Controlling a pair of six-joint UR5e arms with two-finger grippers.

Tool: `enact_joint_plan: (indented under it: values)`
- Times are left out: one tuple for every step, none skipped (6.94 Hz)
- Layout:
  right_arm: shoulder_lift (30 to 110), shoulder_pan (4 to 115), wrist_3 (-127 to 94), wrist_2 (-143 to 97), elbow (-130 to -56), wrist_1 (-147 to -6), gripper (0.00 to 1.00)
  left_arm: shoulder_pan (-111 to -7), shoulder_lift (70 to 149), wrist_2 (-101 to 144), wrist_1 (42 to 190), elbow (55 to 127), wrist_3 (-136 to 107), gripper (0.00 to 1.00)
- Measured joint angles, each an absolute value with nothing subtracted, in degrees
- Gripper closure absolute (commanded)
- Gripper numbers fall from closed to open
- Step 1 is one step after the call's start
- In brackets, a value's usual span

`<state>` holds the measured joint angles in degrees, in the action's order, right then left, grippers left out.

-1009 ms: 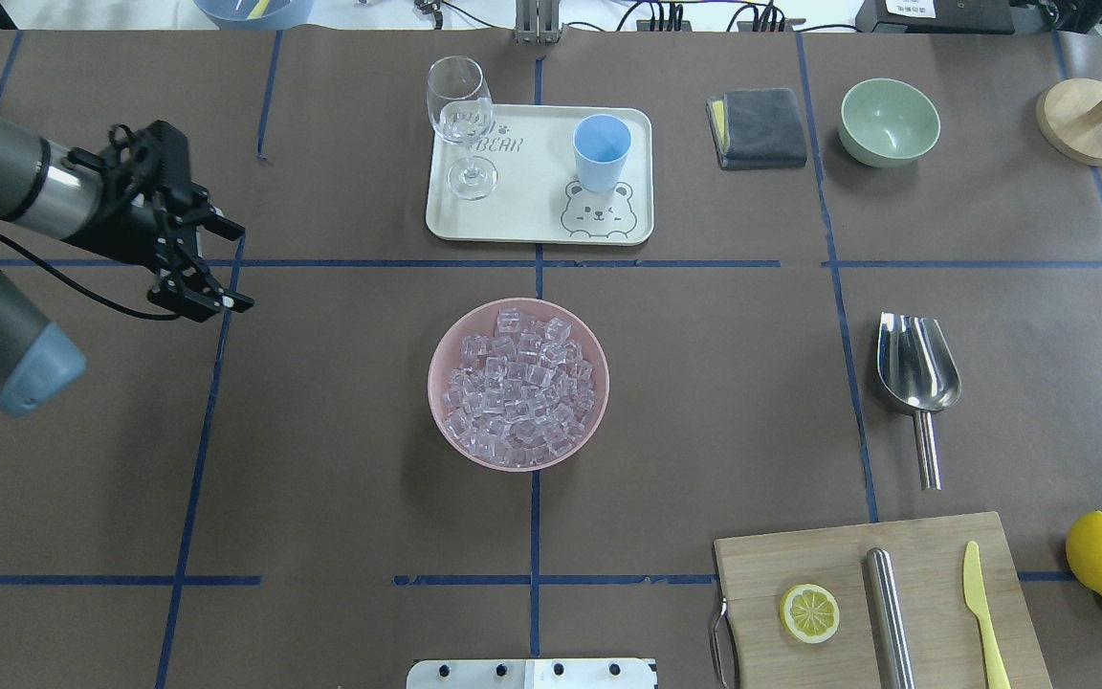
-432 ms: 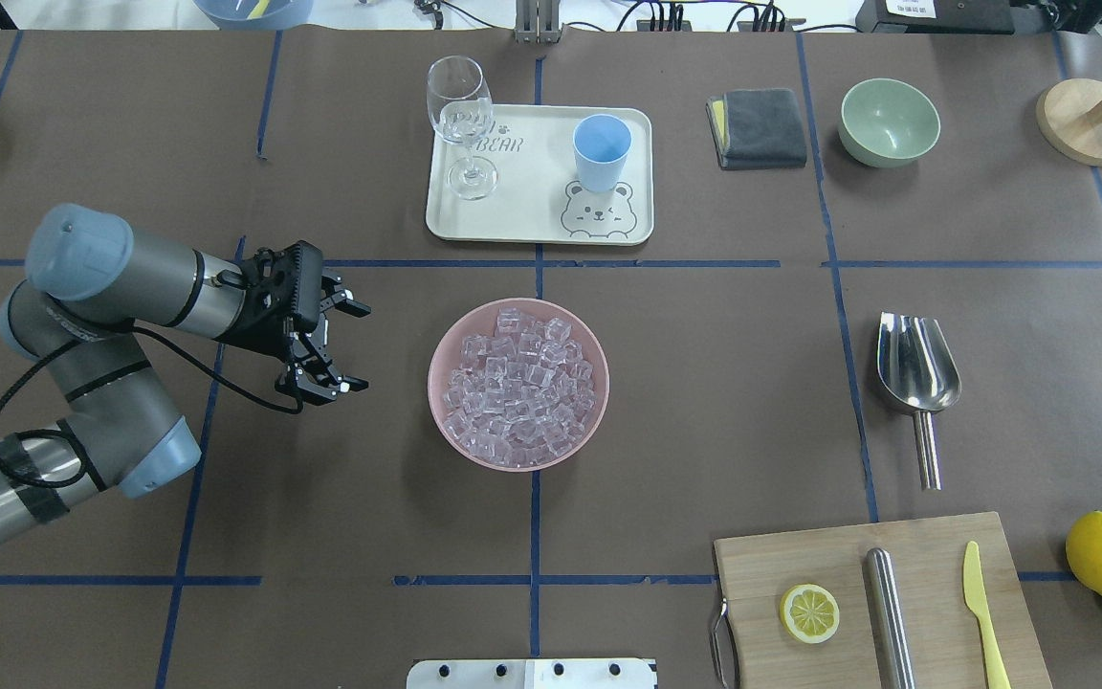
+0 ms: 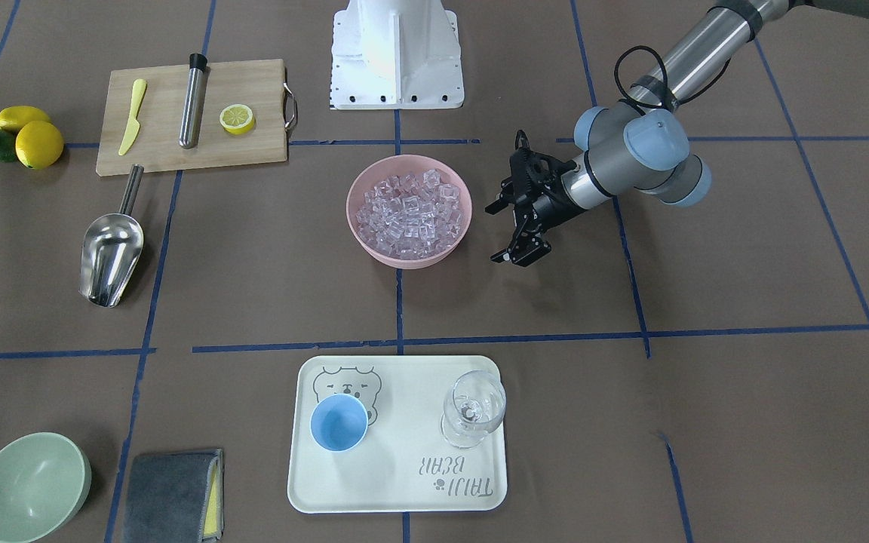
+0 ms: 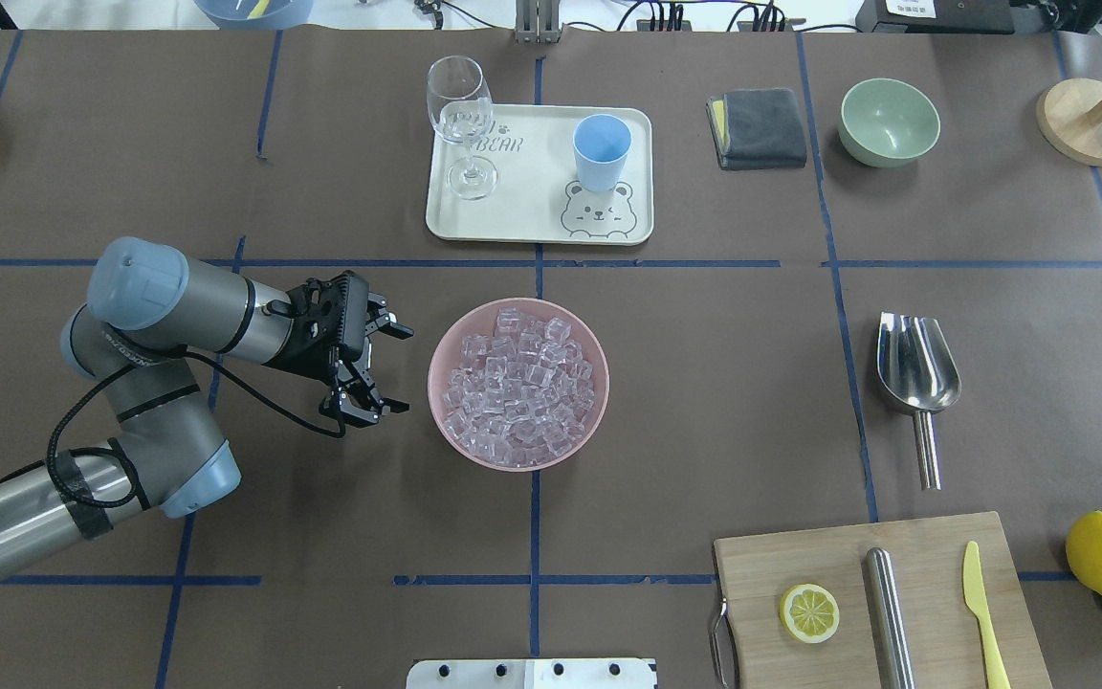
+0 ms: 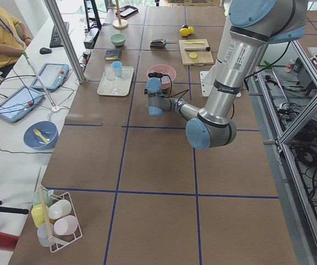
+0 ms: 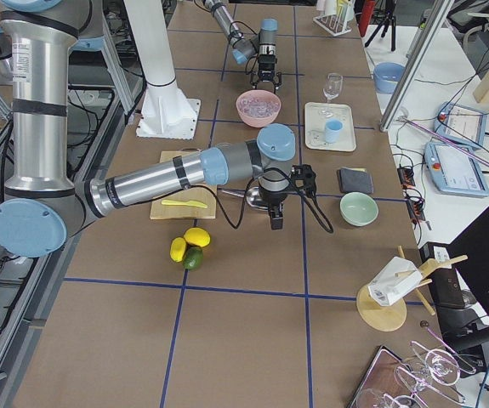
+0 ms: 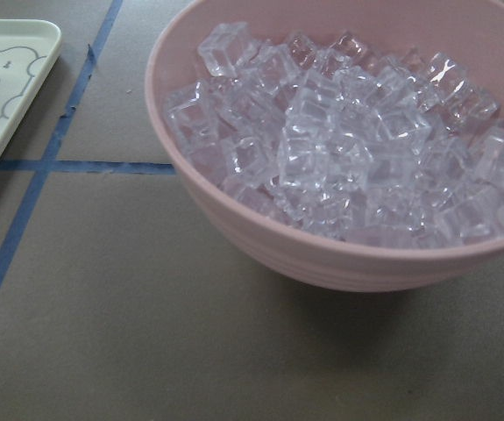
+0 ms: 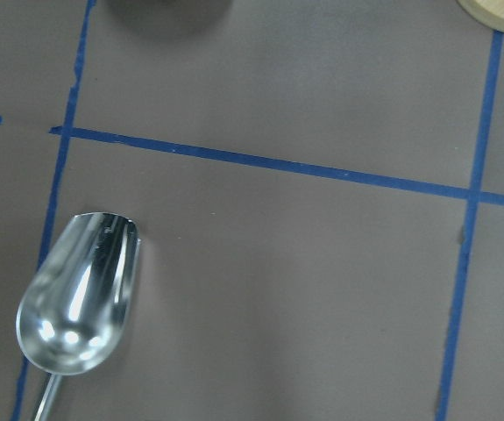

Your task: Put ice in cup with scoop

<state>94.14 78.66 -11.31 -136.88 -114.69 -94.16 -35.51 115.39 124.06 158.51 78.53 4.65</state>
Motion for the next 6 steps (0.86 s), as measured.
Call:
enact_joint_plan:
  values:
    - [94.2,74.8,-18.1,-136.5,-117.1,-92.8,0.00,-35.4,115.5,124.0,158.8,78.4,4.6,0.00]
    - [94.6,70.2,-26.5,-135.1,-118.7,-89.3,0.00,-35.3,115.6,123.9,158.9,78.4,4.6,0.00]
    - [95.2,64.9,-35.2,-132.0,-119.4,-85.0,0.00,-35.3,115.6,123.8,158.9,78.3,4.5,0.00]
    - [95.8,58.8,-43.6,-128.1,-119.6,-80.7,0.00,-35.3,115.6,123.7,158.9,78.3,4.5,0.00]
    - [97.2,53.3,-51.4,-124.8,-119.7,-76.4,0.00,-35.3,115.6,123.6,158.9,78.3,4.5,0.00]
    - [99.2,48.5,-59.7,-121.6,-119.7,-71.5,0.00,-35.2,115.6,123.6,158.9,78.3,4.5,0.00]
